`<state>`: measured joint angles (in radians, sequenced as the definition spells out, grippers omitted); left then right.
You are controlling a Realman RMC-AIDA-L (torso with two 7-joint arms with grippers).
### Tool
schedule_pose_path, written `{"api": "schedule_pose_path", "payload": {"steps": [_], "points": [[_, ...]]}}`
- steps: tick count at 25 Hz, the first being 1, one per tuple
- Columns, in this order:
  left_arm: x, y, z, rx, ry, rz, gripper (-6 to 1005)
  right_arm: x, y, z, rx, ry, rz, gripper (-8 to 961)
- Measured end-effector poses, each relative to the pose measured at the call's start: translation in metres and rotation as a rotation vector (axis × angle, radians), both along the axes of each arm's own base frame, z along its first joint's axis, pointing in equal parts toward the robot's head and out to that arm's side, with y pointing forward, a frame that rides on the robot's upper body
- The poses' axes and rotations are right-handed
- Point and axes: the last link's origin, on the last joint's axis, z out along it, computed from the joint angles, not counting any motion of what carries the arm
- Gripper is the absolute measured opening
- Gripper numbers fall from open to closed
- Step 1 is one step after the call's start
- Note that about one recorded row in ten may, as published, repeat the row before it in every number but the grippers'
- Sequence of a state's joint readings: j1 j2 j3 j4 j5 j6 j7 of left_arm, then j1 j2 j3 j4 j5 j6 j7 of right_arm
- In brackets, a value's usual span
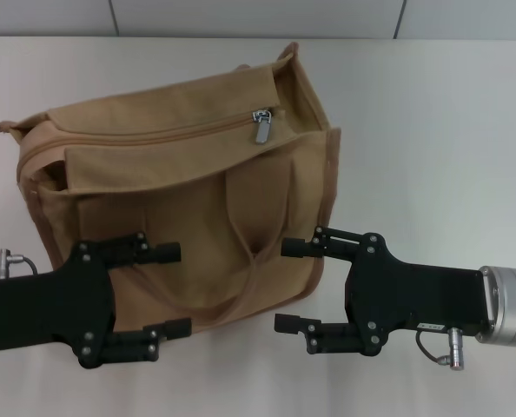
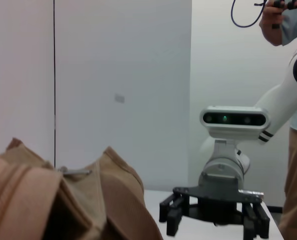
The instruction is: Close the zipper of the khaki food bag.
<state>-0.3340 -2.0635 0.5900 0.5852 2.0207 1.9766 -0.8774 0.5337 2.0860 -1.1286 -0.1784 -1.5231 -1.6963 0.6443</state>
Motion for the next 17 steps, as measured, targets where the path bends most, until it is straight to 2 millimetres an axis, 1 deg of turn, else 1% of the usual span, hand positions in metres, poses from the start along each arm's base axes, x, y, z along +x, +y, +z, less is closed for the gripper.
{"api": "schedule_pose_path", "payload": {"steps": [17], "points": [[-0.004, -0.004, -0.014, -0.050, 0.039, 0.024, 772, 0.003, -0.002, -0.001, 0.004, -0.009, -0.004, 774]]}}
